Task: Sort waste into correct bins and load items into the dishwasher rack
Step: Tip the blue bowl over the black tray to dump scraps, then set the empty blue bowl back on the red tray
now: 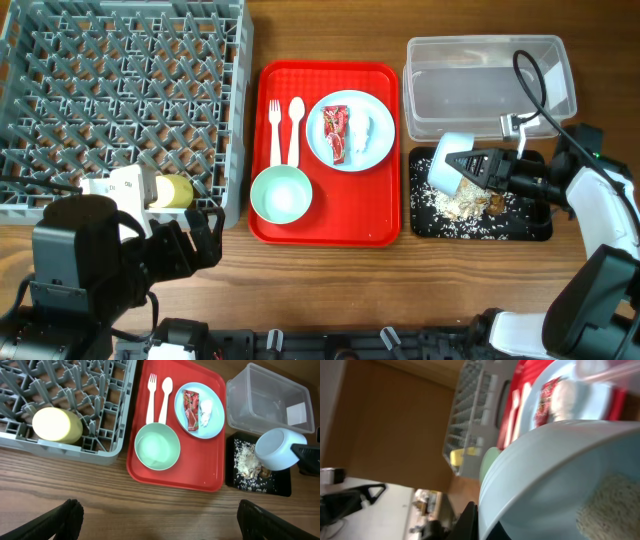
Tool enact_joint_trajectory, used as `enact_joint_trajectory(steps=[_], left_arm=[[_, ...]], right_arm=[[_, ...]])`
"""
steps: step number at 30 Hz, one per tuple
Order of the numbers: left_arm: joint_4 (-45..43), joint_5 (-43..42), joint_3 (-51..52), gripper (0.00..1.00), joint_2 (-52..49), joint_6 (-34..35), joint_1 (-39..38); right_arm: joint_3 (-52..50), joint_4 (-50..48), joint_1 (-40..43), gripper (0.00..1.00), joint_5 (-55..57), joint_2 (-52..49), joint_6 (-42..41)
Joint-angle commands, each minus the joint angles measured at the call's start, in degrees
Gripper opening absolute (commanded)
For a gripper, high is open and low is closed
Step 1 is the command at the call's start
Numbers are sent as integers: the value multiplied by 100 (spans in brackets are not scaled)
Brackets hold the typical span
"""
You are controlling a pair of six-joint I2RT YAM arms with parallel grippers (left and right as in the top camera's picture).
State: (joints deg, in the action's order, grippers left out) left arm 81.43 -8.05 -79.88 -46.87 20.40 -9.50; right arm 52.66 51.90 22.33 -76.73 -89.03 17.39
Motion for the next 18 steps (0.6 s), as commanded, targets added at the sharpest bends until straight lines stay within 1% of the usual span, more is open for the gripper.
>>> enact_joint_trajectory(steps=[1, 2, 3, 4, 5, 6, 7, 8, 9, 10, 11, 12, 13, 14, 15, 16, 17, 18], left_arm=[[-11, -46, -50, 100, 0, -70, -39], [-11, -46, -50, 100, 0, -70, -39], [-11, -46, -50, 100, 0, -70, -39], [-11, -46, -50, 100, 0, -70, -42], [-11, -48, -50, 100, 0, -70, -39], [-11, -46, -50, 100, 0, -70, -42], [-11, -46, -50, 100, 0, -70, -39], [-11, -46, -50, 100, 0, -70, -39], [-11, -46, -50, 100, 0, -70, -39], [-11, -48, -50, 100, 0, -70, -39], [-11, -46, -50, 100, 0, -70, -39], [-11, -46, -50, 100, 0, -70, -42], [-11, -46, -50, 100, 0, -70, -39], [-11, -46, -50, 100, 0, -70, -39], [-11, -46, -50, 100, 0, -70, -39], [-11, -46, -50, 100, 0, -70, -42], [-11, -46, -50, 100, 0, -70, -39], [-11, -48, -50, 100, 0, -70, -42]], right_arm=[[9, 356, 44, 4, 35, -31, 566], [9, 120, 57, 4, 326, -39, 267], [9, -79, 79, 4, 455, -76, -645], [9, 138, 92, 4, -166, -66, -280], [9, 391, 92, 4, -619, -31, 439], [9, 334, 92, 4, -507, -35, 605], [9, -94, 103, 5, 131, -83, -240], [9, -223, 111, 4, 343, -114, -992], [9, -52, 116, 4, -184, -111, -579], [9, 282, 116, 4, -763, -72, 284], [9, 490, 116, 4, -874, -50, 835], [9, 295, 140, 4, -479, -50, 581], [9, 114, 168, 4, -282, -76, -404], [9, 326, 168, 4, -807, -70, -114], [9, 793, 157, 4, -1502, -2, 933], [11, 918, 162, 4, -1622, 33, 1379], [11, 734, 199, 4, -1408, 50, 1335], [9, 424, 234, 4, -1178, 31, 625]])
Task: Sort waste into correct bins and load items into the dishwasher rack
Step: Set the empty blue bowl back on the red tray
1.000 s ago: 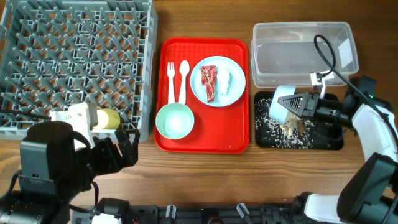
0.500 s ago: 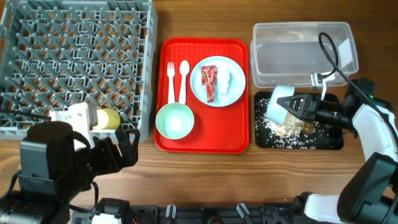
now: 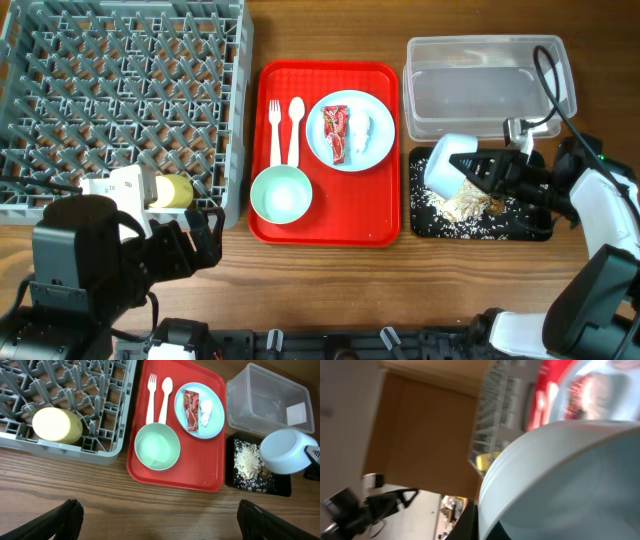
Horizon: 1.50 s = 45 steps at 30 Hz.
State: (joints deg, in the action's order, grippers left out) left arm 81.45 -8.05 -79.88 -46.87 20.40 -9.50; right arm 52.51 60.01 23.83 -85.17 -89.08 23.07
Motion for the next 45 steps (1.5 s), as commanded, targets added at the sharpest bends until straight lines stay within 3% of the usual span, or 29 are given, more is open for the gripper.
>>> enact_joint_trajectory(steps=[1, 3, 4, 5, 7, 10, 13, 14, 15, 16, 17, 18, 20, 23, 27, 31, 34, 37, 40, 43, 45], left_arm=[[-13, -46, -50, 100, 0, -70, -39], [-13, -48, -50, 100, 0, -68, -39], [-13, -46, -50, 100, 0, -70, -39], [-13, -46, -50, 100, 0, -70, -39], [-13, -46, -50, 100, 0, -70, -42], [-13, -48, -50, 100, 0, -70, -42], [-13, -46, -50, 100, 0, -70, -39], [-13, -46, -50, 100, 0, -70, -39], [-13, -46, -50, 100, 0, -70, -39], [-13, -46, -50, 100, 0, -70, -39], [-13, -46, -50, 100, 0, -70, -39], [-13, -46, -50, 100, 0, -70, -39], [-13, -46, -50, 100, 0, -70, -39], [-13, -46, -50, 100, 0, -70, -39], [-13, -46, -50, 100, 0, -70, -42], [-13, -46, -50, 100, 0, -70, -39], [-13, -46, -50, 100, 0, -70, -42], [-13, -46, -50, 100, 0, -70, -39], [-13, -46, -50, 100, 0, -70, -42], [-13, -46, -50, 100, 0, -70, -39], [-13, -48, -50, 100, 0, -70, -39]], right_arm=[[24, -452, 90, 5, -321, 35, -317], [26, -756, 101, 4, 225, 103, 146], [24, -1080, 116, 4, 879, 81, -787], [24, -1084, 107, 4, 1027, 68, -1158], [26, -597, 50, 4, 726, 160, -162], [26, -520, 50, 4, 688, 203, -28], [26, 133, 22, 4, -2, 297, 1307], [26, 103, 24, 4, 79, 319, 1255], [26, -114, 33, 4, 304, 317, 595], [26, -428, 35, 4, 765, 315, -872], [26, -555, 35, 4, 1141, 332, -1764], [26, -511, 20, 4, 1047, 350, -1801], [31, -210, -125, 4, 743, 509, -868], [31, -127, -509, 4, 1364, 999, -988], [52, -715, -1794, 4, 3617, 2076, -2643], [50, -1257, -3797, 4, 6144, 2625, -4404], [46, -1648, -5335, 4, 7807, 2315, -5265], [46, -2302, -6360, 4, 8067, 1580, -5473], [48, -2750, -6861, 4, 8227, 704, -5761], [188, -2929, -6920, 5, 8266, 197, -5508], [378, -2747, -6920, 13, 8271, 199, -5442]])
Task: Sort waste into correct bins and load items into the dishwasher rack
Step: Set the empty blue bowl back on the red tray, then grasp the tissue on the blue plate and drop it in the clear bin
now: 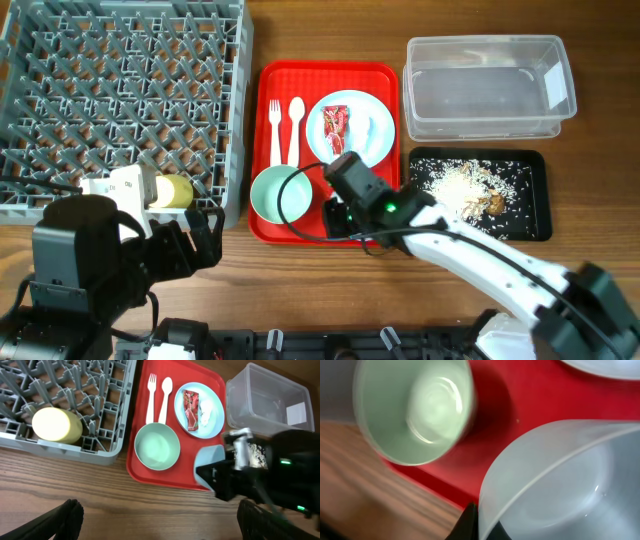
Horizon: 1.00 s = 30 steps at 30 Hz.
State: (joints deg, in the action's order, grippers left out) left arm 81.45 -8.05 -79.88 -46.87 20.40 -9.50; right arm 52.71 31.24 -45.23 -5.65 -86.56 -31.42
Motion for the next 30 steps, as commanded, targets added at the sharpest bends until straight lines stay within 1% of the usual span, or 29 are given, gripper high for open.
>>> enact_joint_trajectory(steps=[1, 3, 4, 5, 6, 7, 10, 13, 16, 18, 22, 25, 27, 28, 29, 30], left_arm=[[-13, -46, -50, 100, 0, -70, -42], [-13, -46, -50, 100, 0, -70, -39], [-13, -46, -50, 100, 0, -70, -39], [-13, -46, -50, 100, 0, -70, -42], [-13, -48, -50, 100, 0, -70, -42], [-13, -46, -50, 100, 0, -68, -39], [-13, -46, -50, 100, 0, -70, -42], [-13, -46, -50, 100, 0, -70, -39], [-13, -46, -50, 100, 0, -70, -42], [-13, -46, -50, 100, 0, -70, -39], [-13, -46, -50, 100, 0, -68, -39], [-13, -46, -50, 100, 0, -70, -39], [-13, -46, -50, 100, 0, -70, -39], [-13, -46, -50, 100, 0, -70, -39], [-13, -46, -50, 100, 0, -70, -42], [-13, -48, -50, 100, 0, -70, -42]], right_arm=[[490, 315, -13, 21, 396, -26, 94], [892, 807, -13, 52, 527, 0, 525], [1130, 1062, -13, 65, 522, 0, 782], [1423, 1368, -13, 68, 527, 0, 979], [1731, 1582, -11, 70, 546, 0, 1121], [1926, 1652, 4, 67, 588, 0, 1147], [2721, 1930, 479, 61, 487, -127, 874], [3088, 1899, 1220, 61, 249, -507, 1010], [3145, 1445, 1891, 62, -216, -1134, 1346], [3145, 1113, 2111, 61, -210, -1565, 1375], [3145, 522, 2221, 53, -210, -2315, 1493], [3145, 188, 2221, 49, -125, -2903, 1318], [3145, 142, 2221, 45, -122, -3257, 1189], [3145, 127, 2221, 41, -94, -3427, 1191], [3145, 142, 2221, 29, -55, -3571, 1191], [3145, 170, 2223, 20, -50, -3591, 1191]])
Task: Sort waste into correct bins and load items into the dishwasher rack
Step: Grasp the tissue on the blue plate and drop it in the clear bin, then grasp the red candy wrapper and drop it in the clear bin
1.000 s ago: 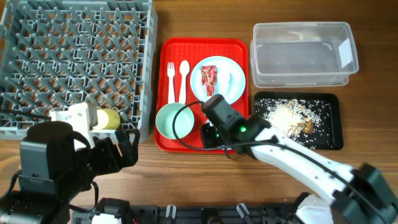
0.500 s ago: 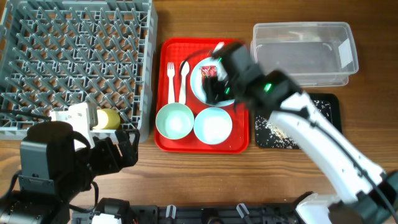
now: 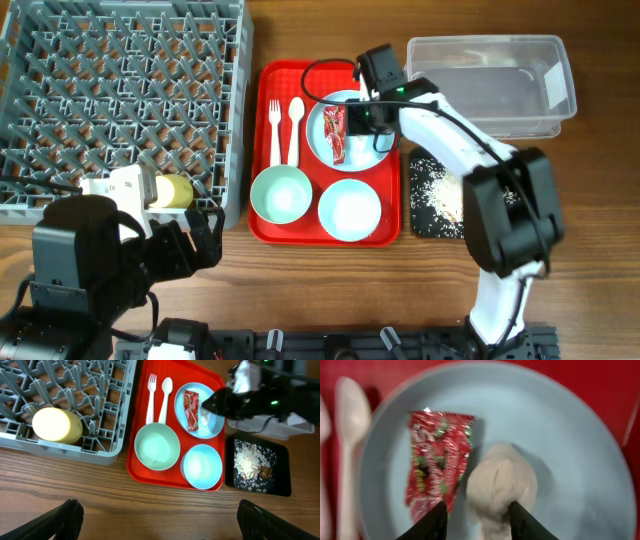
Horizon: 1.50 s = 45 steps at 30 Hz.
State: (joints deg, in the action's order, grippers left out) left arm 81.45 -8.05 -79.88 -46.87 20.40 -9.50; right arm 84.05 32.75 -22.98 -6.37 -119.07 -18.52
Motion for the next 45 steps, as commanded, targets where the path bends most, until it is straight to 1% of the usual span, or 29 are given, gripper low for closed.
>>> enact_joint_trajectory(steps=[1, 3, 6, 10, 11, 14, 16, 18, 23, 24, 25, 26, 27, 28, 30, 32, 36, 37, 40, 45], left_arm=[[-13, -48, -50, 100, 0, -70, -42], [-13, -46, -50, 100, 0, -70, -39], [-13, -46, -50, 100, 0, -70, -39], [-13, -46, -50, 100, 0, -70, -39], [-13, -46, -50, 100, 0, -70, -39], [-13, -46, -50, 100, 0, -70, -42], [-13, -46, -50, 100, 0, -70, -39], [-13, -46, -50, 100, 0, -70, -39], [-13, -48, -50, 100, 0, -70, -42], [-13, -48, -50, 100, 0, -70, -39], [-13, -48, -50, 100, 0, -70, -39], [-13, -46, -50, 100, 0, -70, -42], [-13, -46, -50, 100, 0, -70, -39], [-13, -48, -50, 100, 0, -70, -39], [-13, -46, -50, 100, 0, -70, -39], [-13, -46, -50, 100, 0, -70, -42], [-13, -46, -50, 100, 0, -70, -39], [-13, -46, -50, 100, 0, -70, -39], [-13, -46, -50, 100, 0, -70, -39], [-13, -46, -50, 100, 0, -70, -42]], right_arm=[[11, 44, 11, 14, 42, -337, -98], [33, 129, 35, 4, 39, -105, -94], [39, 251, 37, 5, 90, 442, 57], [39, 448, 37, 4, 380, 1340, 52], [39, 490, 35, 4, 553, 1626, 52], [39, 520, 39, 4, 1224, 2037, 28], [39, 516, 127, 4, 1969, 2109, 2], [35, 492, 308, 4, 2345, 2076, 0], [31, 249, 1117, 4, 2256, 1521, 28], [31, 168, 1244, 5, 1939, 1386, 87], [31, 111, 1298, 10, 1541, 1327, 323], [33, 96, 1322, 39, 852, 1305, 782], [35, 188, 1303, 57, 450, 1351, 909], [35, 267, 1259, 63, 372, 1419, 763], [35, 374, 1069, 65, 205, 1611, 533], [35, 389, 651, 65, -192, 1797, 605], [24, 328, -151, 63, -66, 1676, 629], [22, 238, -378, 62, 234, 1519, 529], [22, -15, -673, 62, 1182, 1043, -50], [22, -529, -739, 59, 1235, 116, -120]])
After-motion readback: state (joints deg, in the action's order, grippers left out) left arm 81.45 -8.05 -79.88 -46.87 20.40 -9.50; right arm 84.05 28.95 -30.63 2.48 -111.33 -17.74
